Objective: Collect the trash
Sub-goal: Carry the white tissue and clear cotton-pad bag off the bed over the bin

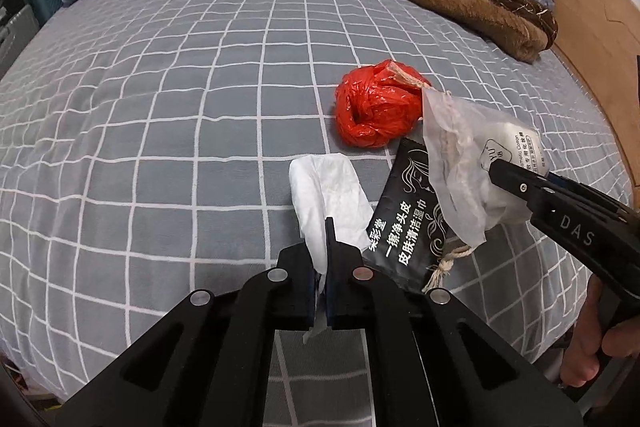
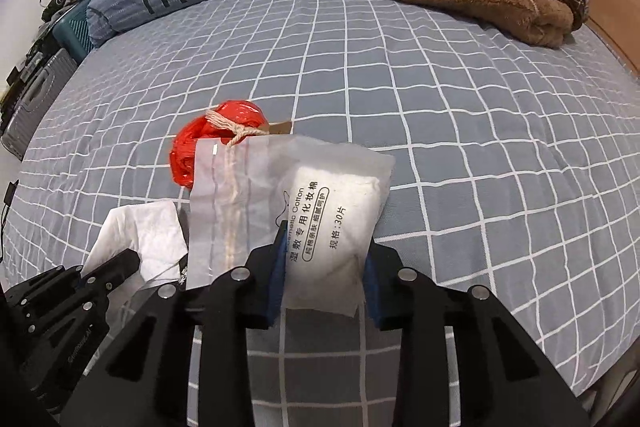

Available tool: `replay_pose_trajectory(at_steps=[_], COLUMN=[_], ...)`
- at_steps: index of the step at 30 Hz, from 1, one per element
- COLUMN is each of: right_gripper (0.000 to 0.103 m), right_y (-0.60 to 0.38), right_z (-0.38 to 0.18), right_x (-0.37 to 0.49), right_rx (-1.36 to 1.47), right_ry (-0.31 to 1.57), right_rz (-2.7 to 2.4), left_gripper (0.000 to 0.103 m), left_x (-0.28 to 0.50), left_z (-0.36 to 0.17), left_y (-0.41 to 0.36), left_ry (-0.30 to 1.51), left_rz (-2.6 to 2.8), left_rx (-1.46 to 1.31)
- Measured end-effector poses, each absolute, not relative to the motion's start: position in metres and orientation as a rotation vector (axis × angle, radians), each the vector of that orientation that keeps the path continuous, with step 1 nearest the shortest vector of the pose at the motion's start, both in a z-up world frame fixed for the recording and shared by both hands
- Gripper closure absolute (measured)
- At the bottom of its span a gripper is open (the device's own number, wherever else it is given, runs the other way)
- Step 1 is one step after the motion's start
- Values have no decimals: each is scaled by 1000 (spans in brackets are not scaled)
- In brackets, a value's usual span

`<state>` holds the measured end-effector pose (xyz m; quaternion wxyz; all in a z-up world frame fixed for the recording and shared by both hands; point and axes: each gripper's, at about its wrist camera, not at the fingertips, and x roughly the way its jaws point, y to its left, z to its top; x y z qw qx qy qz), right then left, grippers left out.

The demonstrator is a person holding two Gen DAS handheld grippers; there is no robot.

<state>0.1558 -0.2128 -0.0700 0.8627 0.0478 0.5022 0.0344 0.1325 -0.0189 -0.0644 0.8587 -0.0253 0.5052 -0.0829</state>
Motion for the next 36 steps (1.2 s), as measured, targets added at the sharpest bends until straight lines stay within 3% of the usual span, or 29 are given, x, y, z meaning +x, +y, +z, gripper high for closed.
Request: replay_pose_trajectory(at_steps=[36], right_gripper=[72], right_y=[-206], right_z=[0], right_x=[38], right_rx=[78], right_ry=[979], right_rz=[83], left_gripper=[101], left_x=[26], left_z=[5], left_y=[-6], left_ry=[1006], left_rz=[-124], left_rx=[-37])
